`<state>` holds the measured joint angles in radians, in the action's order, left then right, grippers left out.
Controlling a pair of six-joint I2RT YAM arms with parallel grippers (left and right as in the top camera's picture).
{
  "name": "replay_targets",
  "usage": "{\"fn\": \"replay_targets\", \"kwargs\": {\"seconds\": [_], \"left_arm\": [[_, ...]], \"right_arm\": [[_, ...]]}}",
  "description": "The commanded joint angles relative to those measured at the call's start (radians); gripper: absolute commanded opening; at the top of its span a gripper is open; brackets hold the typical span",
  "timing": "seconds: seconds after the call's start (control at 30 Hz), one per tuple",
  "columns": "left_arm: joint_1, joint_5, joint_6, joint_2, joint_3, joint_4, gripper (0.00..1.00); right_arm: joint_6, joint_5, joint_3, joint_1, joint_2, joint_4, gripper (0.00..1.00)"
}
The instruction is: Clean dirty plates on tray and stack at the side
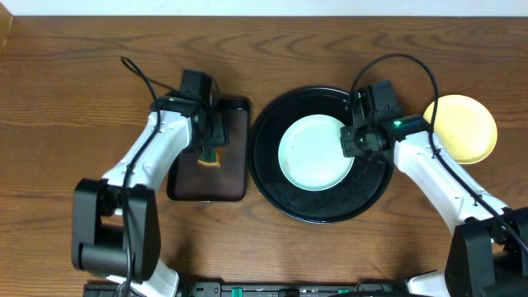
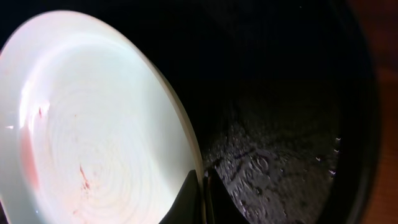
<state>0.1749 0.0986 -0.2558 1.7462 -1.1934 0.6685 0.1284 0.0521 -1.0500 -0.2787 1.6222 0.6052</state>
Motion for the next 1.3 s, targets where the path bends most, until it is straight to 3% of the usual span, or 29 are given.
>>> {"fn": "replay_targets", "kwargs": {"seconds": [0.0,0.53,0.67,1.0,1.17,1.27], "left_arm": [[0.000,-0.006,0.042,-0.019,-0.016,-0.016,0.66],[0.001,-0.073,0.042,0.117,0.014,-0.033,0.65],[0.001,-0.045,0.042,0.118,0.014,-0.021,0.56],[0.001,-0.013,0.046,0.122,0.017,-0.002,0.56],[0.001,-0.013,0.055,0.122,0.064,-0.083,0.56],[0.001,-0.013,0.069,0.122,0.078,-0.113,0.47]], "right_arm": [[0.059,0.003,0.095,0.004,0.002,-0.070,0.01],[0.075,0.001,0.193,0.004,0.002,-0.187,0.01],[0.106,-0.006,0.195,0.005,0.002,-0.192,0.01],[0.219,-0.035,0.196,0.024,0.011,-0.190,0.01],[0.210,0.015,0.196,0.043,0.072,-0.195,0.01],[0.205,0.017,0.196,0.043,0.085,-0.203,0.01]]}}
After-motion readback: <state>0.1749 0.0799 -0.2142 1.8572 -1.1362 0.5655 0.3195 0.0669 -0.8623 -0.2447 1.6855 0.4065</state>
